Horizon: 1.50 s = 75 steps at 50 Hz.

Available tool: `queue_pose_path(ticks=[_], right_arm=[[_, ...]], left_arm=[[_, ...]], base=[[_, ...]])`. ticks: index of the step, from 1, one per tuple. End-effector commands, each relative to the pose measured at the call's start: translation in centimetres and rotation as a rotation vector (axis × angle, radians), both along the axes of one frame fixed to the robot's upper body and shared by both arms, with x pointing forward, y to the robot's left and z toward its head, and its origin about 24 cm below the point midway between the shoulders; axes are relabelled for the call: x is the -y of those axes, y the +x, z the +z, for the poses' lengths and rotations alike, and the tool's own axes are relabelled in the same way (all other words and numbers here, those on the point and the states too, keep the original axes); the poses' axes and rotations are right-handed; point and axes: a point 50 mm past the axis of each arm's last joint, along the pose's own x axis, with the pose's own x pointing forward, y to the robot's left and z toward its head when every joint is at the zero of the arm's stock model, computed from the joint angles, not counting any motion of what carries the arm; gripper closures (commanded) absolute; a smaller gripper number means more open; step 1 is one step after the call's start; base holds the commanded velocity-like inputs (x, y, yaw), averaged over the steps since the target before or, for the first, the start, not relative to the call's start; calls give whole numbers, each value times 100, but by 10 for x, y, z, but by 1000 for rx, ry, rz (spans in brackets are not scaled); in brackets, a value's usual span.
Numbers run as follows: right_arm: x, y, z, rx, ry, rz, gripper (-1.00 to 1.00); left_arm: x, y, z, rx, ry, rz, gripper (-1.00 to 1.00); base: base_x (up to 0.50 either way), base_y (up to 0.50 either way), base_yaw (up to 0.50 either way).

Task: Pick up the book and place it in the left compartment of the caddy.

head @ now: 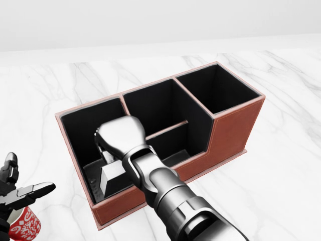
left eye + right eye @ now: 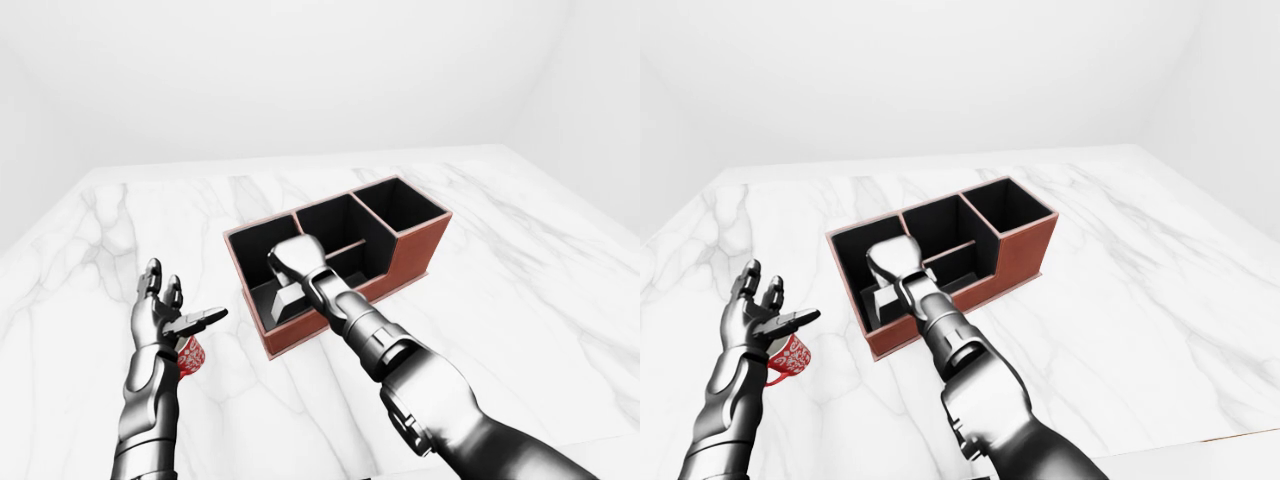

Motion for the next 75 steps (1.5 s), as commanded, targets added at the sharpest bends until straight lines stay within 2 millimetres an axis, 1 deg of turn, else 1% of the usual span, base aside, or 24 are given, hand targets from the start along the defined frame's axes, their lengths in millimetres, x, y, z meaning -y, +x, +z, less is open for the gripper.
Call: queue_pose_path(ticks=[1, 11, 12, 13, 14, 15, 16, 17, 43, 48, 53, 54, 56, 60, 63, 64, 68, 69, 72, 73, 75], right_arm=[[12, 0, -14, -28, -41, -27, 100], [14, 1, -15, -44, -36, -39, 100], [14, 1, -15, -48, -35, -39, 96], [14, 1, -15, -49, -34, -38, 84], [14, 1, -15, -47, -35, -38, 46], [14, 1, -15, -47, -36, -37, -33], [14, 1, -15, -46, -37, -36, -76], [13, 1, -15, -48, -38, -35, -100], [11, 0, -15, -71, -38, -28, -100], [10, 3, -6, -74, -9, -30, -100], [11, 6, 14, -96, 62, -19, -100], [14, 5, 24, -113, 105, -9, -100], [19, -1, 39, -114, 148, 15, -100], [35, -22, 70, -113, 237, 78, -100], [47, -31, 87, -84, 273, 101, -100], [55, -37, 96, -68, 296, 112, -100], [68, -50, 114, -14, 332, 141, -100], [75, -59, 123, 13, 347, 158, -100], [85, -74, 135, 48, 372, 186, -100], [86, -75, 135, 48, 373, 185, -100], [97, -79, 139, 50, 410, 164, -100]], left_arm=[[0, 0, -6, -23, -9, -1, -100], [0, 2, -9, -39, -15, -1, -100], [0, 2, -9, -39, -15, -1, -100], [0, 2, -9, -39, -15, -1, -100], [0, 2, -10, -44, -16, -2, -100], [0, 2, -10, -44, -16, -1, -100], [0, 2, -9, -44, -16, 0, -100], [-1, 2, -9, -43, -16, 0, -100], [-2, 1, -14, -62, -22, 6, -100], [-1, 2, -13, -59, -17, 4, -100], [1, 3, -9, -47, -9, 1, -100], [1, 4, -6, -35, -4, 0, -100], [2, 5, -3, -25, 0, -1, -100], [6, 6, 5, 8, 17, -8, -100], [9, 6, 13, 44, 32, -13, -100], [12, 5, 19, 67, 44, -19, -100], [18, 3, 30, 117, 71, -31, -100], [20, 2, 37, 142, 82, -32, -100], [24, -1, 46, 159, 94, -41, -100], [24, -1, 46, 159, 94, -41, -100], [26, -3, 52, 172, 105, -48, -100]], base=[[0, 0, 0], [0, 0, 0], [0, 0, 0], [0, 0, 0], [0, 0, 0], [0, 0, 0], [0, 0, 0], [0, 0, 0], [0, 0, 0], [0, 0, 0], [0, 0, 0], [0, 0, 0], [0, 0, 0], [0, 0, 0], [0, 0, 0], [0, 0, 0], [0, 0, 0], [0, 0, 0], [0, 0, 0], [0, 0, 0], [0, 0, 0]])
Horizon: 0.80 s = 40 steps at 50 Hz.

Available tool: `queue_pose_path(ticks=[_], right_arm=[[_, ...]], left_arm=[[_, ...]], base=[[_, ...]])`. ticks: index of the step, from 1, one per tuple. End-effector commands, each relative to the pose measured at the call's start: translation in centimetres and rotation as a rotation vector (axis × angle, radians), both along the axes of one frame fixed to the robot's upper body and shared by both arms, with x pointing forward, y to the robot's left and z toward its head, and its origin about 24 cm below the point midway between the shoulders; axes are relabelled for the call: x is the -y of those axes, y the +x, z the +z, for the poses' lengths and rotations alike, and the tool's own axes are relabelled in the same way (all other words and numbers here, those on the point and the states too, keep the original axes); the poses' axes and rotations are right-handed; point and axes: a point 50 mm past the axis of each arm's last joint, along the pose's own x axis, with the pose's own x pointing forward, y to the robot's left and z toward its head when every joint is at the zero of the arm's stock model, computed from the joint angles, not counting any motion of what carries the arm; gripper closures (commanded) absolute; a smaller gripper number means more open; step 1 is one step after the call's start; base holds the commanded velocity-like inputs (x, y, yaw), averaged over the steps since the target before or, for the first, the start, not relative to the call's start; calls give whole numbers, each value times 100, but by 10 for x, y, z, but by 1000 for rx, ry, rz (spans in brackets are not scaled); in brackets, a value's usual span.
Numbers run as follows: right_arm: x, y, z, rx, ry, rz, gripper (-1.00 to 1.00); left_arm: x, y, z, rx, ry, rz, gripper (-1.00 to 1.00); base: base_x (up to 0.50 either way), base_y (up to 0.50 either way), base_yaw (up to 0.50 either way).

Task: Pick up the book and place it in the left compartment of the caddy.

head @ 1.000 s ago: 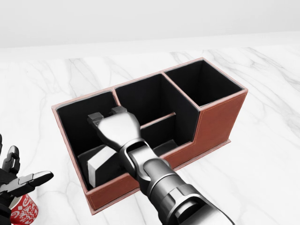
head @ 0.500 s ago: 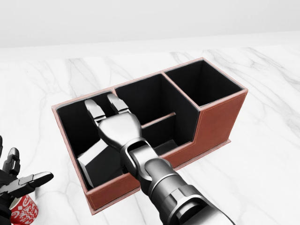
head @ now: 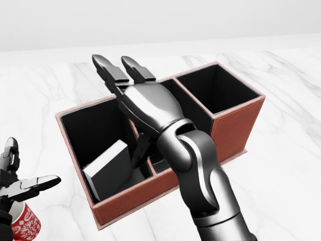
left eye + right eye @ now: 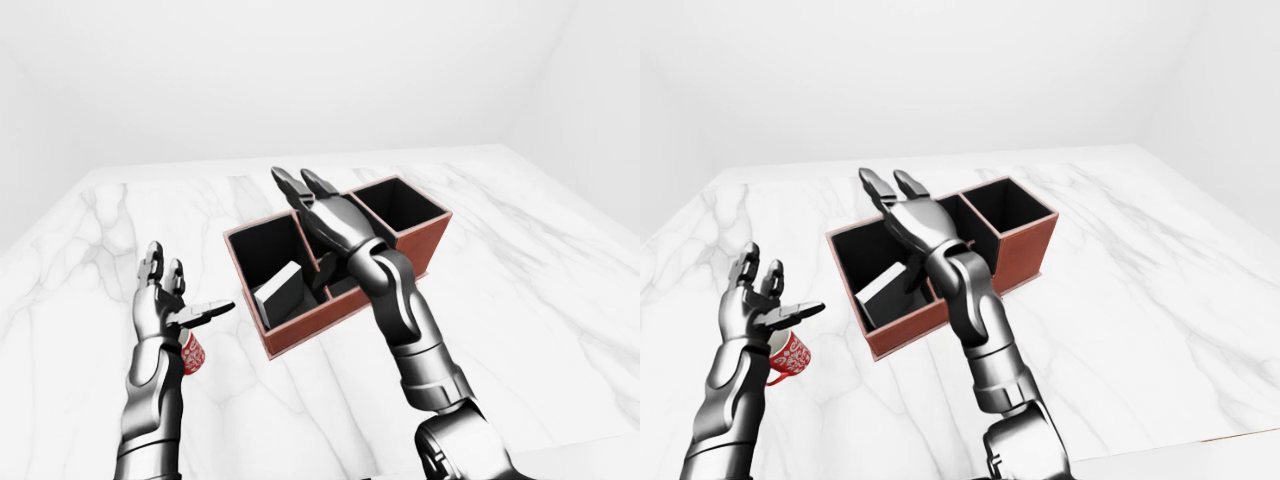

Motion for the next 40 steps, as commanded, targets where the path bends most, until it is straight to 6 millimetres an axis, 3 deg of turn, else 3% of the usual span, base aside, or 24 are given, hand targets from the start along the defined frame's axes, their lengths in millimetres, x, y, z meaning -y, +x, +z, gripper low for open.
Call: queue_pose_path(ticks=[1, 7, 11, 21, 31, 40], right_arm=[[45, -48, 43, 96, 107, 47, -100], [76, -58, 54, 112, 222, -26, -100], [99, -78, 63, 190, 319, -30, -100], [137, -100, 65, 280, 535, -73, -100], [165, -118, 64, 350, 740, -133, -100], [178, -132, 66, 431, 845, -116, -100]], left_arm=[[13, -7, 29, 92, 53, -24, -100], [17, -14, 39, 124, 93, -29, -100], [19, -17, 42, 139, 110, -26, -100], [24, -27, 57, 219, 129, -16, -100], [21, -52, 95, 394, 104, 42, -100], [23, -66, 103, 473, 76, 38, -100]], base=[[0, 0, 0], [0, 0, 0], [0, 0, 0], [0, 0, 0], [0, 0, 0], [0, 0, 0]])
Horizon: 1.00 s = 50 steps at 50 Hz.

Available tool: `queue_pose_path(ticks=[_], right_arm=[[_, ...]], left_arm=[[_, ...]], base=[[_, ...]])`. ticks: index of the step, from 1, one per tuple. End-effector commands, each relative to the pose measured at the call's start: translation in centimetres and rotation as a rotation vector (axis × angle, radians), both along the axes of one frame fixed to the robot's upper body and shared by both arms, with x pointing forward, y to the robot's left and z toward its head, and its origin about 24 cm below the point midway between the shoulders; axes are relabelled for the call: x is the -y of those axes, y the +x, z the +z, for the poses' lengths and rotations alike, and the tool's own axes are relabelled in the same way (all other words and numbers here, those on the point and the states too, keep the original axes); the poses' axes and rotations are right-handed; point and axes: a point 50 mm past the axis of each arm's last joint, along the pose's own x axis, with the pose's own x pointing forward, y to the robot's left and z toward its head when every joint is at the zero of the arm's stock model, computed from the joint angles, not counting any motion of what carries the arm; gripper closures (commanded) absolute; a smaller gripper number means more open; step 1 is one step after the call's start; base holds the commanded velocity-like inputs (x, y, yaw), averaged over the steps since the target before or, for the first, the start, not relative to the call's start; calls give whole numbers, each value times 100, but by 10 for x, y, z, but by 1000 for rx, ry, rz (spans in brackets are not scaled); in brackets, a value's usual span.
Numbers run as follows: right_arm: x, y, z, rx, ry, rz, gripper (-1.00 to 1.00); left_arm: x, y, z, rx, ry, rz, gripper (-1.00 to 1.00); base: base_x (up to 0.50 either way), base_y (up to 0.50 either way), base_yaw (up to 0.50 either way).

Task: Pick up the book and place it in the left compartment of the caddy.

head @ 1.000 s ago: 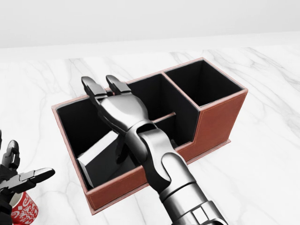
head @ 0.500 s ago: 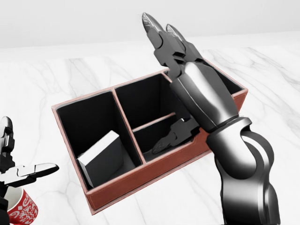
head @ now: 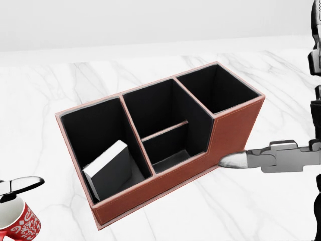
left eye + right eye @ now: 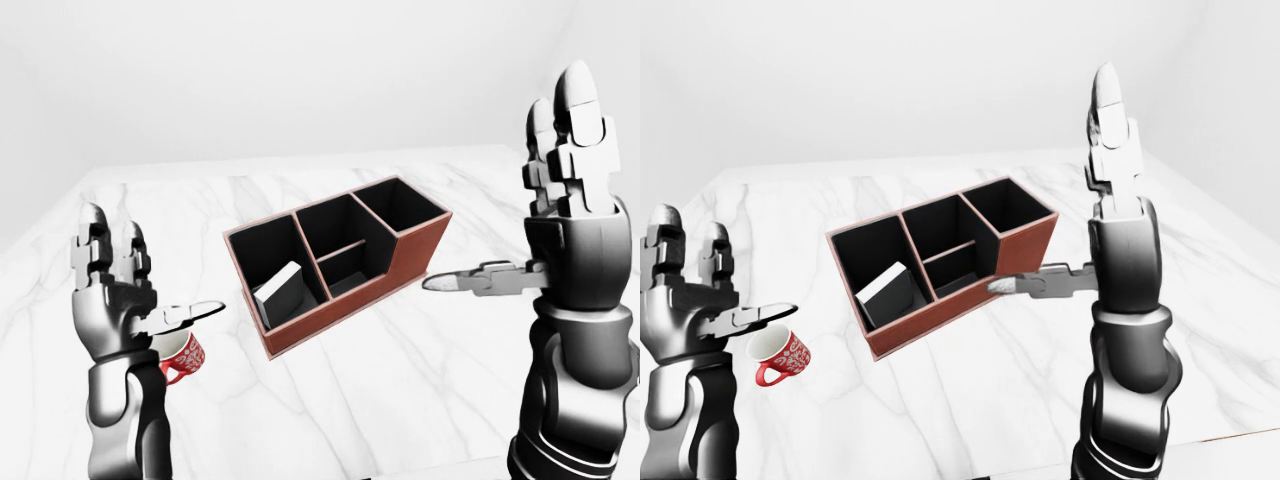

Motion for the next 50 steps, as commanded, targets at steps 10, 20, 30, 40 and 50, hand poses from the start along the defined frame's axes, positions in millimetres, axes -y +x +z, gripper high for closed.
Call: queue_pose_path(ticks=[10, 20, 30, 40, 50], right_arm=[[30, -38, 6, 195, 206, 6, -100], [36, -33, 0, 175, 250, -14, -100], [36, -68, 15, 287, 229, 1, -100], [38, -85, 23, 345, 233, 5, -100], [40, -96, 30, 392, 225, 24, -100]], left_arm=[[2, -34, 30, 208, -65, 0, -100], [7, -31, 30, 227, -88, -31, -100], [2, -50, 44, 315, -132, -57, -100], [-3, -65, 57, 383, -144, -61, -100], [-4, -77, 67, 426, -153, -79, -100]], base=[[0, 0, 0], [0, 0, 0], [0, 0, 0], [0, 0, 0], [0, 0, 0]])
